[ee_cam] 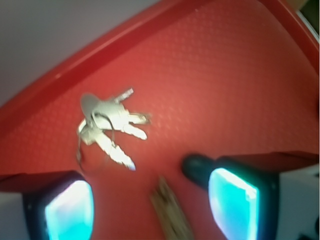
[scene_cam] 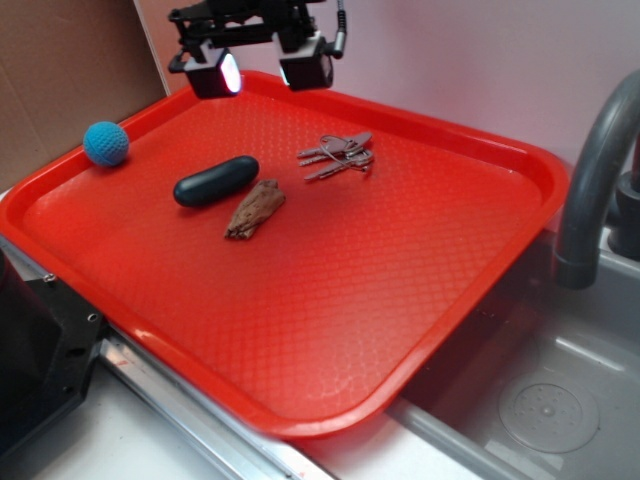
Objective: Grab the silver keys.
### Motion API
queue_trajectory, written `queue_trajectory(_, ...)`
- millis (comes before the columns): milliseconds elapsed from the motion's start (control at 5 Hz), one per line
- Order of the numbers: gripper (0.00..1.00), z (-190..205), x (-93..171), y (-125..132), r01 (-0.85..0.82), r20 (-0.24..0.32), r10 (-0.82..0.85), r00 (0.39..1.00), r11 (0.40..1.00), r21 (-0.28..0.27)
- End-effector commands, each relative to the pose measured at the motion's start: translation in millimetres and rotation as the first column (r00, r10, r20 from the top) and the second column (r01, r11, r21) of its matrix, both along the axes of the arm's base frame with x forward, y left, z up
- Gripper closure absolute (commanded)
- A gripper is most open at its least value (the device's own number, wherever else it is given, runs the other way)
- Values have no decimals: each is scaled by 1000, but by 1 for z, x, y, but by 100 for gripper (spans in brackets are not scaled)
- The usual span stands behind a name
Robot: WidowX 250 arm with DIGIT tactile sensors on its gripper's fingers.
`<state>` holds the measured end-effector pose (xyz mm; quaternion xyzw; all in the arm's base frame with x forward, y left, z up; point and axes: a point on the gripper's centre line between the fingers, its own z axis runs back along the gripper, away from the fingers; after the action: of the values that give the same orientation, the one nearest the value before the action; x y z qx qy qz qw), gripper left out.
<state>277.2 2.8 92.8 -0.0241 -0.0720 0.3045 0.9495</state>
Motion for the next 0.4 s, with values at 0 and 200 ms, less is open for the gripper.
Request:
queue_trajectory(0,0,-16,27,4,11,18,-11,1000,1000,25)
queue_trajectory(200,0,-27,31,-2,29,-9,-29,1000,1000,-11)
